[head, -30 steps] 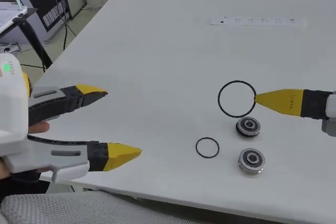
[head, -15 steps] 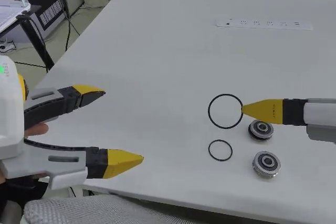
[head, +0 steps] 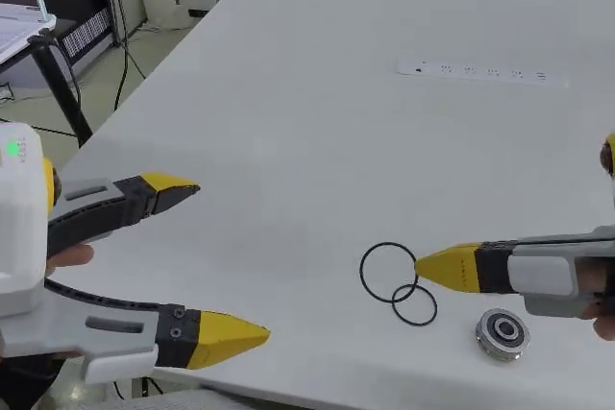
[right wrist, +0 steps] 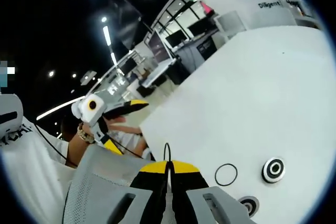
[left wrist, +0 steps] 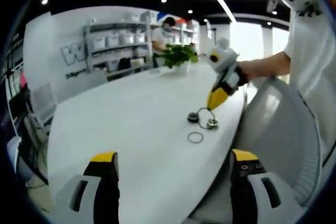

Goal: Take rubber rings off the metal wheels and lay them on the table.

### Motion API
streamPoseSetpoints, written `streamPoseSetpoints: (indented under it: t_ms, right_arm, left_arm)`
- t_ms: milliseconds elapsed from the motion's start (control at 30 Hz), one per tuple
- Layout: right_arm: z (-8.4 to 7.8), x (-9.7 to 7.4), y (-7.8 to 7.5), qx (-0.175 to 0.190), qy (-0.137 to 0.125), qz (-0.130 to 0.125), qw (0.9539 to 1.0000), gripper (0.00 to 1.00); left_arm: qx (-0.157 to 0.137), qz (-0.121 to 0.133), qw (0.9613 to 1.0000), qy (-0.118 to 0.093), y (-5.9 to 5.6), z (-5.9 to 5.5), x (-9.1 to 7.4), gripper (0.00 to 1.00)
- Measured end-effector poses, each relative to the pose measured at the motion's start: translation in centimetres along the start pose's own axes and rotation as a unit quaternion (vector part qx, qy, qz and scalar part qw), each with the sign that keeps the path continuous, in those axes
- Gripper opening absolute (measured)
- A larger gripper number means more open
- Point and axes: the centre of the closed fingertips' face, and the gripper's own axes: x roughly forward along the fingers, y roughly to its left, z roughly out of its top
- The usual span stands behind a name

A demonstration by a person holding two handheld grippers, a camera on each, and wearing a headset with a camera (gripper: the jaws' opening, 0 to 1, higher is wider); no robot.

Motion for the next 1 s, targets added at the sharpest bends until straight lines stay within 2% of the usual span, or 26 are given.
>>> streamPoseSetpoints:
  t_ms: [133, 367, 667, 1000]
  right_arm:
    - [-0.9, 0.7, -1.0, -0.003, 0.019, -0.010, 0.9998, 0.00]
    - [-2.8, 1.1, -3.9, 0.008, 0.053, -0.045, 0.9975, 0.00]
    - [-4.0, 1.6, -5.6, 0.009, 0.084, -0.064, 0.9944, 0.00]
    - [-5.0, 2.0, -6.8, 0.003, 0.107, -0.079, 0.9910, 0.00]
  left_arm:
    - [0.002, -0.007, 1.0000, 0.002, -0.1, -0.4, 0.2, 0.89]
    - [0.000, -0.008, 1.0000, -0.002, -0.2, -0.5, -0.2, 0.89]
    - [-0.007, -0.001, 1.0000, 0.000, -0.1, -1.1, -0.7, 0.89]
    - [-0.007, 0.002, 1.0000, -0.004, 0.0, -1.0, -0.9, 0.88]
